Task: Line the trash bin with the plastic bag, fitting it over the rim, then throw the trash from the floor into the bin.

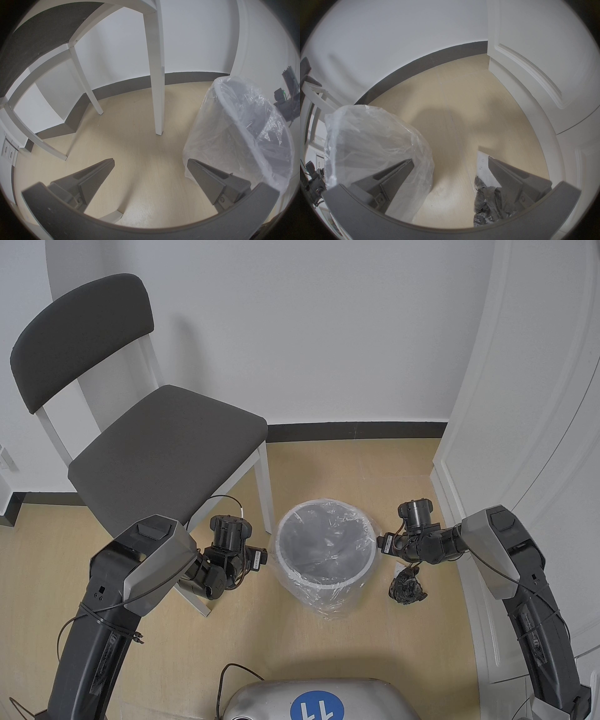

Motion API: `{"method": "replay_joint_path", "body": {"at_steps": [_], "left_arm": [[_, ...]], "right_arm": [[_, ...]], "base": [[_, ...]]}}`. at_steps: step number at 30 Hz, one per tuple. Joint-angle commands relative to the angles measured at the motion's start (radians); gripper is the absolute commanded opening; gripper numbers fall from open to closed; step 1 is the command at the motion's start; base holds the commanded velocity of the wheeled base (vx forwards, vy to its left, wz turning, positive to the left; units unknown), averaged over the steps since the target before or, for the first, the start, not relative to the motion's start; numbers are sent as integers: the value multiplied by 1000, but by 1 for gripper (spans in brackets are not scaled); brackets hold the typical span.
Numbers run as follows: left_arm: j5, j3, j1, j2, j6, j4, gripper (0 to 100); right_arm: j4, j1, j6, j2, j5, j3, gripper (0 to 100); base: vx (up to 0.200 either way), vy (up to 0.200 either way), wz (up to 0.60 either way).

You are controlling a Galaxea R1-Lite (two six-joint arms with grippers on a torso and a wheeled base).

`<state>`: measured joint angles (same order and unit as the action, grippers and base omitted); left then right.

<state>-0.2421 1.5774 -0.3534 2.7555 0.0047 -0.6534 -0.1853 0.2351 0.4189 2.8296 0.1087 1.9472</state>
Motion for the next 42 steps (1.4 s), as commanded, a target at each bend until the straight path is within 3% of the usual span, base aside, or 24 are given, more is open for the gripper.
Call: {"method": "replay_joint_path", "body": {"at_steps": [1, 13, 19, 30, 35, 42], "left_arm": [[-3, -8, -1, -1, 0, -9, 100], [-9, -73, -12, -56, 1, -54, 100], [-9, -85, -12, -56, 3, -94, 100], [-9, -85, -12, -65, 0, -94, 100], [-6, -137, -13, -132, 0, -94, 100], [-6, -301, -47, -247, 0, -146, 100]], "right_arm": [[1, -2, -6, -2, 5, -28, 100], [-9, -22, -25, -116, 9, -160, 100], [-16, -22, -25, -222, -41, -257, 100], [-16, -49, -42, -392, -77, -366, 100], [-40, -57, -144, -486, -70, -479, 100], [-203, -59, -249, -558, -70, -642, 100]], "base": [[0, 0, 0], [0, 0, 0], [0, 0, 0], [0, 0, 0], [0, 0, 0], [0, 0, 0]]}}
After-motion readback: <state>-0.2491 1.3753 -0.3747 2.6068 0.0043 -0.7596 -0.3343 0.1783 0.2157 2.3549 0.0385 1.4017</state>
